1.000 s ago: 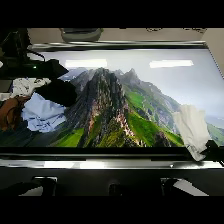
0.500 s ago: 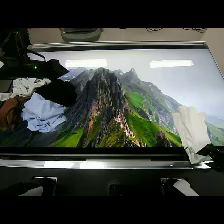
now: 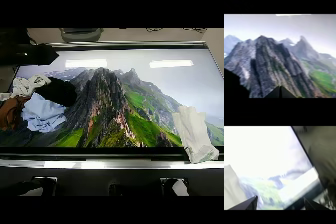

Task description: Fold the shirts.

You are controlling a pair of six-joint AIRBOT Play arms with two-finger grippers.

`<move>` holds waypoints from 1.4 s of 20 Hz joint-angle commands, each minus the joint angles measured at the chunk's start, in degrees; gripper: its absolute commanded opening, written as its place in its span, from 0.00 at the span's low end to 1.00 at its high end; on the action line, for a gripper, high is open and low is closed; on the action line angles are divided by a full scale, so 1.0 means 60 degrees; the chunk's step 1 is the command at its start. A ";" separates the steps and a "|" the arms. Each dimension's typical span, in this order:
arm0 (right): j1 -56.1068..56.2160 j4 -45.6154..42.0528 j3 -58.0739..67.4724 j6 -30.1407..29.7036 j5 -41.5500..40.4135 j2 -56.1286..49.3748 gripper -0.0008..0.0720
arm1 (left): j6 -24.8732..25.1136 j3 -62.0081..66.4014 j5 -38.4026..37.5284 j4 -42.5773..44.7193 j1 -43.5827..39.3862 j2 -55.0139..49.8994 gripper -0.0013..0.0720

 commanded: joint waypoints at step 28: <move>0.5581 0.1053 0.0703 -0.0404 0.4688 -0.3268 0.92 | -0.1916 -0.4728 -0.1432 0.1829 -0.0612 -0.0539 0.95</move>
